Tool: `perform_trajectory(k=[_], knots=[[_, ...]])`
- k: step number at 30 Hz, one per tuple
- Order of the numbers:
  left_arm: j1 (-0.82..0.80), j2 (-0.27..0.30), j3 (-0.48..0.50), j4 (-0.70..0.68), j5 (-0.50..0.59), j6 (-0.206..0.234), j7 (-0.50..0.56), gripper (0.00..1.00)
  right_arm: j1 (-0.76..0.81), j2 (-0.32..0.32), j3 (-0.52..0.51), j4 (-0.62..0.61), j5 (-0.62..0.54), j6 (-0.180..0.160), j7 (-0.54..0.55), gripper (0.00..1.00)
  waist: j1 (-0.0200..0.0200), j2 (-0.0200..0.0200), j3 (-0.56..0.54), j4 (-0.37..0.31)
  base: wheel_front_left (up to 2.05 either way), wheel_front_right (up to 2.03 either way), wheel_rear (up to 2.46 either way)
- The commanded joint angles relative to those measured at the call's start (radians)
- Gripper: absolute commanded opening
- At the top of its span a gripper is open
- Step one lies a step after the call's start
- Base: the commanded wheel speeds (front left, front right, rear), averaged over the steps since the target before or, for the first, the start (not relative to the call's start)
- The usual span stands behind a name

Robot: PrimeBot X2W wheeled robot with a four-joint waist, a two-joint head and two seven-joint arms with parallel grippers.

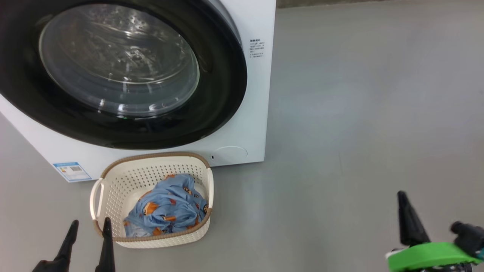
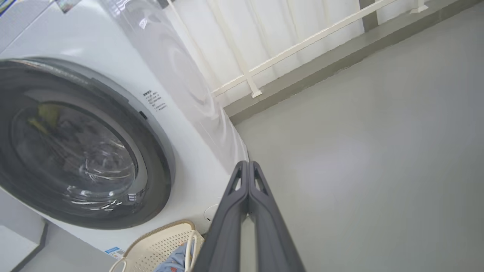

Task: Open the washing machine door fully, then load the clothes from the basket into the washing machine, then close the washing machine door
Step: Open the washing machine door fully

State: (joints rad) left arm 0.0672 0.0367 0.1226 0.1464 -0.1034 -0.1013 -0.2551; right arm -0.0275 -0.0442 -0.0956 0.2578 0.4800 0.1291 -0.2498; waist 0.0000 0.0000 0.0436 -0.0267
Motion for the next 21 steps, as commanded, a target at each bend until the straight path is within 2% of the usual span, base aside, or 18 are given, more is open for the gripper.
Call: perform_trajectory(k=[1,8,13,18,21], knots=[[-0.019,0.014,0.037,-0.036,-0.015,0.004,-0.007,1.0,-0.058,-0.006,0.008,-0.016,0.093,0.002,-0.012,0.0,0.0,0.0,0.02,-0.006,0.0,0.0,0.0],[-0.039,0.014,0.046,-0.071,-0.022,0.0,-0.007,1.0,-0.158,-0.013,-0.052,0.017,0.539,0.002,-0.012,0.0,0.0,0.0,0.108,-0.007,0.0,0.0,0.0],[-0.057,0.014,0.052,-0.085,-0.031,0.003,-0.007,1.0,-0.222,-0.093,-0.031,0.03,0.806,0.002,-0.002,0.0,0.0,0.0,0.176,0.004,0.0,0.0,0.0],[-0.061,0.014,0.058,-0.118,-0.045,0.01,-0.007,1.0,-0.309,-0.16,-0.037,0.006,1.035,0.002,0.095,0.0,0.0,0.0,0.257,0.009,0.0,0.0,0.0],[-0.066,0.014,0.056,-0.135,-0.051,0.011,-0.007,1.0,-0.368,-0.197,-0.06,0.01,1.125,0.002,0.185,0.0,0.0,0.0,0.306,0.019,0.0,0.0,0.0]])
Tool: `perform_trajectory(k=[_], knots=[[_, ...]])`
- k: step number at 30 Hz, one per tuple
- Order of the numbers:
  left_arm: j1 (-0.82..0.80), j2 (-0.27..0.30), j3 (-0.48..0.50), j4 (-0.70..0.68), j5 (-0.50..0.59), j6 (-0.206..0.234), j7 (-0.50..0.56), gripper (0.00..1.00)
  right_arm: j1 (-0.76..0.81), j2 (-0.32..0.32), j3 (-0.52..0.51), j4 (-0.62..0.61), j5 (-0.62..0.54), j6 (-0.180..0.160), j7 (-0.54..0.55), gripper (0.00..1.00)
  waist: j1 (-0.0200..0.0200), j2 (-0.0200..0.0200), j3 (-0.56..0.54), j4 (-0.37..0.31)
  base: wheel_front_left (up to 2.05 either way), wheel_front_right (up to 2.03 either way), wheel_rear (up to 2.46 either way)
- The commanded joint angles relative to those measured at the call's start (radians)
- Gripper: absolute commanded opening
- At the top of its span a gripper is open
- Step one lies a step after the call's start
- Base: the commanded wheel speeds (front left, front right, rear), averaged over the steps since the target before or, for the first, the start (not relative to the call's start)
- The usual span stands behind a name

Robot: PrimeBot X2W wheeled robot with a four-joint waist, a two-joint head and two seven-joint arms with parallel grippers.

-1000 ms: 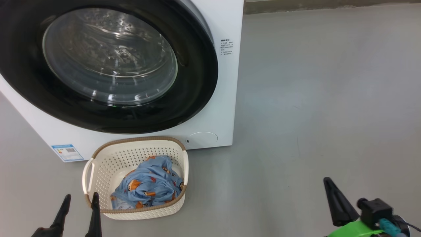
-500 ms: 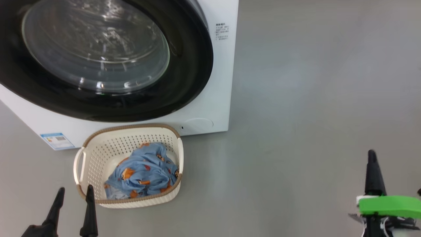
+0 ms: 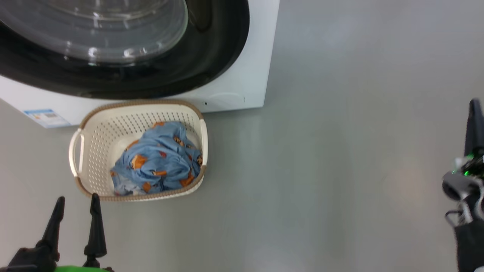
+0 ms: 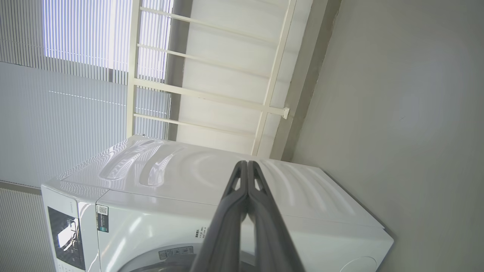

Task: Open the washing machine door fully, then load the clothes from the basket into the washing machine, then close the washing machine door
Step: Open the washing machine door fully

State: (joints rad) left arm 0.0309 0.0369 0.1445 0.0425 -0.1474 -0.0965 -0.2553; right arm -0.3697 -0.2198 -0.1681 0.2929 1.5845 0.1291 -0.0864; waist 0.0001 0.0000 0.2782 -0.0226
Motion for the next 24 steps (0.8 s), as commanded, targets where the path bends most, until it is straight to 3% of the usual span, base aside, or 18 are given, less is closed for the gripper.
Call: perform_trajectory(k=[1,14,24], knots=[[-0.034,0.013,0.032,-0.036,-0.005,0.005,-0.006,1.0,-0.046,-0.033,0.002,-0.019,0.041,0.002,0.052,0.0,0.0,0.0,0.088,0.02,0.0,0.0,0.0],[-0.107,0.013,0.005,-0.069,0.025,-0.016,-0.006,1.0,-0.354,-0.1,0.03,0.069,0.048,0.002,0.353,0.0,0.0,0.0,0.249,0.067,0.0,0.0,0.0],[-0.12,0.013,-0.033,-0.055,-0.009,-0.013,-0.006,1.0,-0.586,-0.138,0.111,0.063,-0.013,0.002,0.478,0.0,0.0,0.0,0.294,0.147,0.0,0.0,0.0]])
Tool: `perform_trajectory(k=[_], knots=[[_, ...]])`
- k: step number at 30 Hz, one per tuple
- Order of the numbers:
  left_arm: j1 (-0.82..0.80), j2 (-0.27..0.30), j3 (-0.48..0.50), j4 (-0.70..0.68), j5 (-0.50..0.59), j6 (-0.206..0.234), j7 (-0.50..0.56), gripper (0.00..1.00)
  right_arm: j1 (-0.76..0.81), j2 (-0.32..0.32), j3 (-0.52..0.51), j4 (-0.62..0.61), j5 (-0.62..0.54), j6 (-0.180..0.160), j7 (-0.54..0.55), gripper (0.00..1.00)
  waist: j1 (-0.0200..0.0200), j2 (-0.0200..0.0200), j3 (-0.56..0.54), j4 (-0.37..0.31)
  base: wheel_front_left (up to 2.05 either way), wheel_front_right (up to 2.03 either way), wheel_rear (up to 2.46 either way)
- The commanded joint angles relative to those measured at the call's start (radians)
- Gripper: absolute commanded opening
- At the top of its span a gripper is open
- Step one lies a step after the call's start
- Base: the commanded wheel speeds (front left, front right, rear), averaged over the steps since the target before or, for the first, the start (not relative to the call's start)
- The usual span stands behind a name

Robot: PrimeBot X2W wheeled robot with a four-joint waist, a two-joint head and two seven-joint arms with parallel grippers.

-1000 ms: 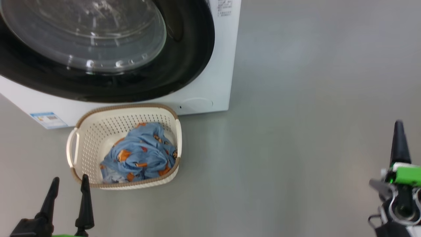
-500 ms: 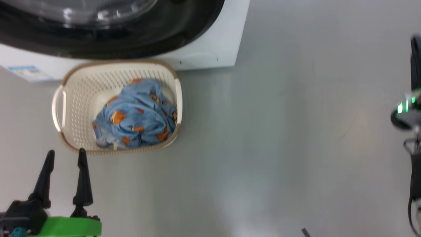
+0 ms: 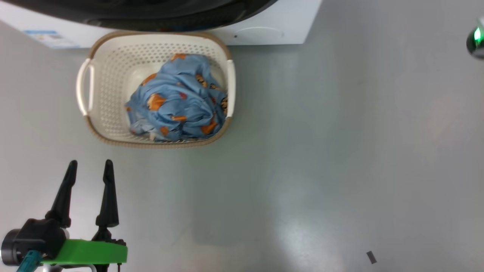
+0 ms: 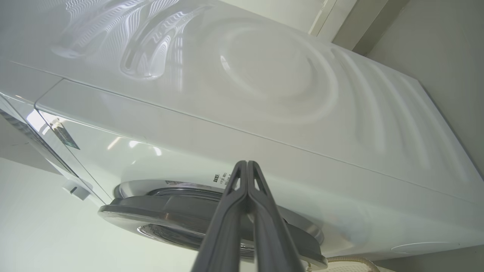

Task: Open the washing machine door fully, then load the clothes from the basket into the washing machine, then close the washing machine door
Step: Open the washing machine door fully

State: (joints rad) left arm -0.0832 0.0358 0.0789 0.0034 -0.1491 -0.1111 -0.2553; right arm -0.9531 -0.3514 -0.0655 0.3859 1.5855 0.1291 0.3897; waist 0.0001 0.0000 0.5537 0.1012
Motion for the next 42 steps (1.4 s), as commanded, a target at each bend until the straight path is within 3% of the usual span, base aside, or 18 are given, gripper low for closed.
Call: perform_trajectory(k=[1,25,42], knots=[[-0.008,0.014,0.029,-0.015,-0.01,0.004,-0.006,1.0,-0.02,-0.007,0.019,-0.03,-0.018,0.002,0.011,0.0,0.0,0.0,0.02,0.031,0.0,0.0,0.0],[-0.032,0.014,-0.109,0.02,-0.095,0.055,-0.006,1.0,-0.227,-0.035,0.187,0.014,-0.075,0.002,0.066,0.0,0.0,0.0,0.061,0.212,0.0,0.0,0.0],[-0.021,0.014,-0.199,0.038,-0.105,0.07,-0.006,1.0,-0.283,-0.043,0.25,0.033,-0.063,0.002,0.084,0.0,0.0,0.0,0.067,0.259,0.0,0.0,0.0]])
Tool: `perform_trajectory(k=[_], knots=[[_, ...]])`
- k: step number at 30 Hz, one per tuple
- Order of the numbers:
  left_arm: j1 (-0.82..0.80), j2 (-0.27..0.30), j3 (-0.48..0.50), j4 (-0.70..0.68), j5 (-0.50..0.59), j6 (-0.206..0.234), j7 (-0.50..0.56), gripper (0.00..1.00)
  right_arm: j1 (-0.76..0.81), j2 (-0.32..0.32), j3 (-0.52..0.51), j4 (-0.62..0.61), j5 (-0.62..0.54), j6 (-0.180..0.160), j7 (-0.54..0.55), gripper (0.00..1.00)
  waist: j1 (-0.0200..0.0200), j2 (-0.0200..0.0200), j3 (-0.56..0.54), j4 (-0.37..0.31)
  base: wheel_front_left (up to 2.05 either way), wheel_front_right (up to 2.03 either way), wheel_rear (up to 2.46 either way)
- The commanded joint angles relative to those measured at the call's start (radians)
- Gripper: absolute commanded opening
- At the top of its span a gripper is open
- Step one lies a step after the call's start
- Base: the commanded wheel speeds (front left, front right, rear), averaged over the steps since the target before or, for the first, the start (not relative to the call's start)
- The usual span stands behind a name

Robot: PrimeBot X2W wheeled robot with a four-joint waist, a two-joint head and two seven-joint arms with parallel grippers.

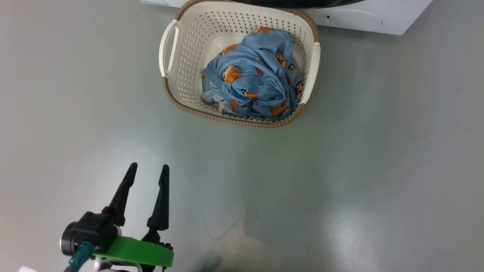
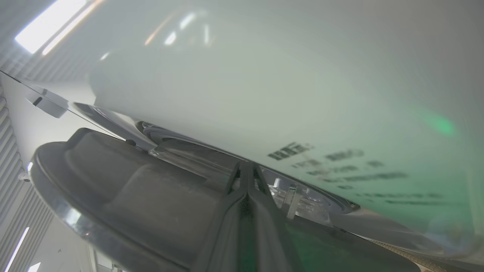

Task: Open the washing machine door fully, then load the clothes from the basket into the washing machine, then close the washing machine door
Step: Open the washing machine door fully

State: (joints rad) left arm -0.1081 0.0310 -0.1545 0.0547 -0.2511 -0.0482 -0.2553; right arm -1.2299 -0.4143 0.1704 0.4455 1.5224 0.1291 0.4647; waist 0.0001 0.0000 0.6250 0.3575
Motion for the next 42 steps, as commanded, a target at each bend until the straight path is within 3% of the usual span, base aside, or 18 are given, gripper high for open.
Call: perform_trajectory(k=[1,20,42], knots=[[0.004,0.019,0.035,-0.013,-0.004,0.009,-0.006,1.0,-0.005,0.019,0.019,-0.025,0.0,0.002,0.011,0.0,-0.0001,0.0,-0.007,0.004,0.0,0.0,0.0],[-0.025,0.019,0.083,0.0,0.008,0.015,-0.006,1.0,0.027,0.055,0.158,-0.094,0.025,0.002,0.127,0.0,-0.0001,0.0,-0.053,-0.049,0.0,0.0,0.0],[-0.009,0.019,0.142,0.029,0.009,-0.001,-0.006,1.0,0.255,0.131,0.355,-0.25,0.043,0.002,0.223,0.0,-0.0001,0.0,-0.214,-0.091,0.0,0.0,0.0]])
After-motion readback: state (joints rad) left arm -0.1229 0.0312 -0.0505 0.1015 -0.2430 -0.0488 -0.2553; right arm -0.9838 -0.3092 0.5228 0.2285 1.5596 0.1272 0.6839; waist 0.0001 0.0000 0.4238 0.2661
